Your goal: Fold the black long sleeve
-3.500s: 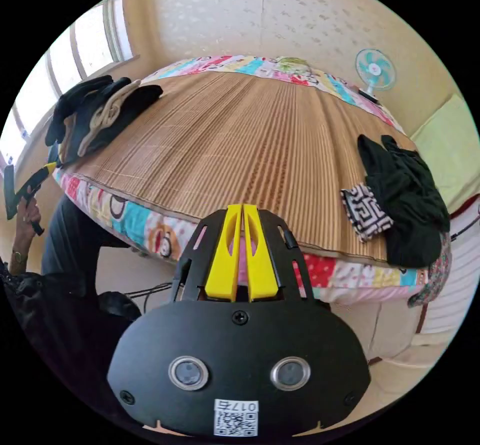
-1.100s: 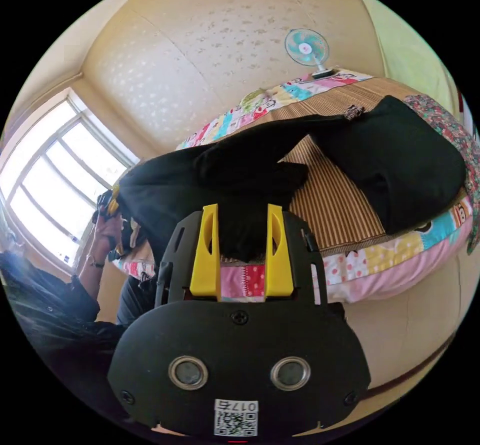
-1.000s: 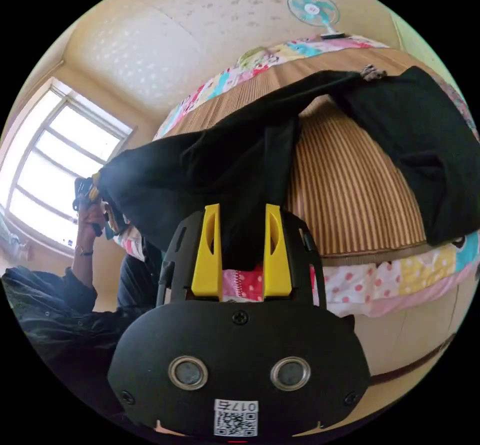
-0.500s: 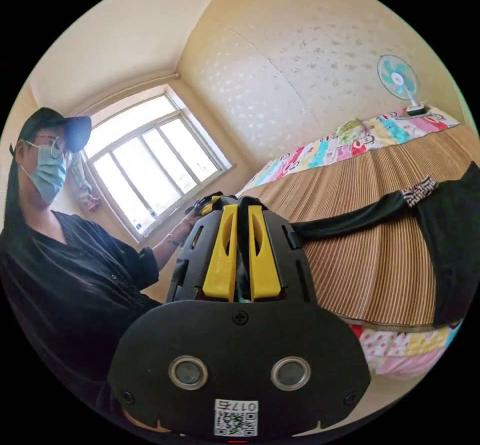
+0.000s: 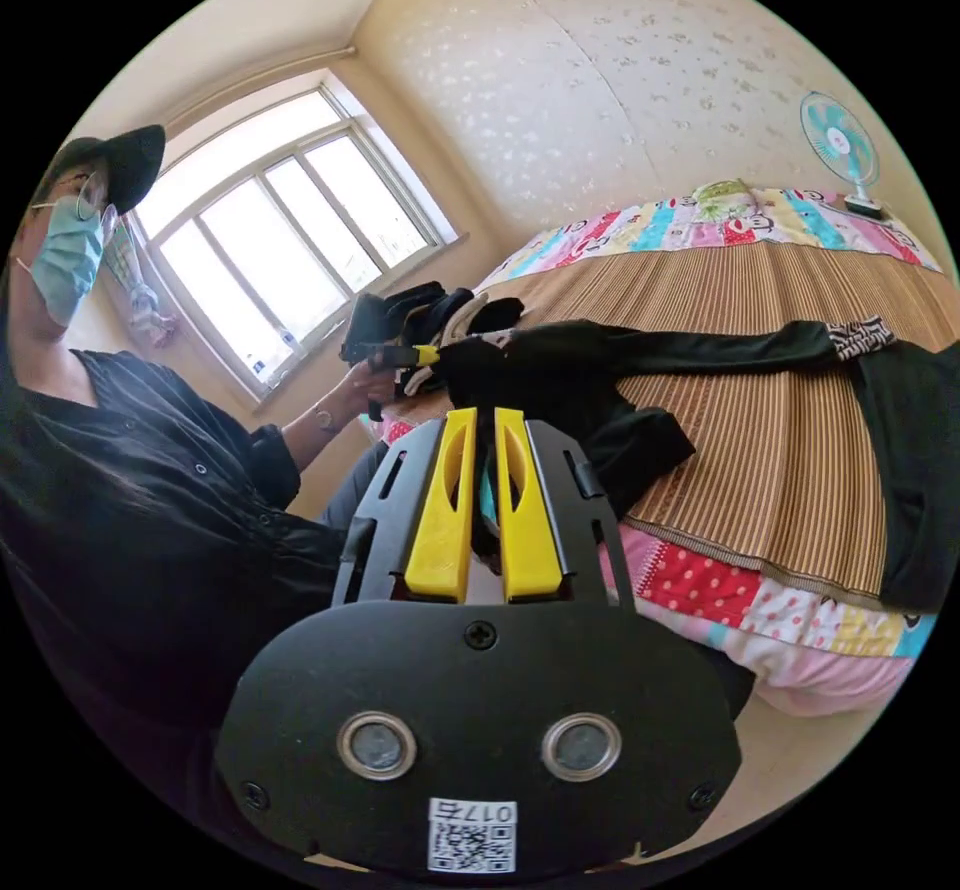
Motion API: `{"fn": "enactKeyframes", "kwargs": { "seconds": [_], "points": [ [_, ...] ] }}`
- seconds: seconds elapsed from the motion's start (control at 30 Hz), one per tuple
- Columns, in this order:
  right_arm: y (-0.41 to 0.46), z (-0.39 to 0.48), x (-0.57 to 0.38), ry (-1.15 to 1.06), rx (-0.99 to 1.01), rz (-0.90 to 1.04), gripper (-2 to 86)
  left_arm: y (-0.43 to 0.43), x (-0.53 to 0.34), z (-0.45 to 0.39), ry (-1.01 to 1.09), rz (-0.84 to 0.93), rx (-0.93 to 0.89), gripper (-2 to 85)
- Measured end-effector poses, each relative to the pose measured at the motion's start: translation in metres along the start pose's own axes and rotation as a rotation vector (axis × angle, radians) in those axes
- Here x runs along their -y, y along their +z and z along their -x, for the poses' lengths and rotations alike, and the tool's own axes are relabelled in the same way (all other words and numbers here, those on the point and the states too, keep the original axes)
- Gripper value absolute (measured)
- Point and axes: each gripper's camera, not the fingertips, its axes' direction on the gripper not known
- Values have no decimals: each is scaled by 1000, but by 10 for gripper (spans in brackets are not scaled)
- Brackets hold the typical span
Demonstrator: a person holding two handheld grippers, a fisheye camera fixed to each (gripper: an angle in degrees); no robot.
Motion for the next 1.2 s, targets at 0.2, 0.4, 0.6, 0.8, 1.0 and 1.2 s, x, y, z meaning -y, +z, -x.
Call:
{"fn": "enactKeyframes", "kwargs": {
  "seconds": [0.2, 0.4, 0.6, 0.8, 1.0, 1.2],
  "points": [
    [87, -7, 84, -18, -137, 186, 102, 34, -24, -26, -109, 37, 27, 46],
    [197, -7, 175, -277, -253, 374, 114, -50, -35, -46, -228, -351, 267, 101],
    [325, -62, 195, -201, 12, 827, 59, 20, -3, -26, -269, 116, 499, 76],
    [157, -39, 208, 14, -72, 137, 20, -87, -60, -60, -305, -509, 406, 8],
    [74, -35, 119, 222, -140, 85, 20, -85, -74, -15, -478, -406, 181, 35],
    [137, -21, 40, 189, -310, 415, 44, -58, -85, -39, -516, -312, 273, 86]
  ]
}}
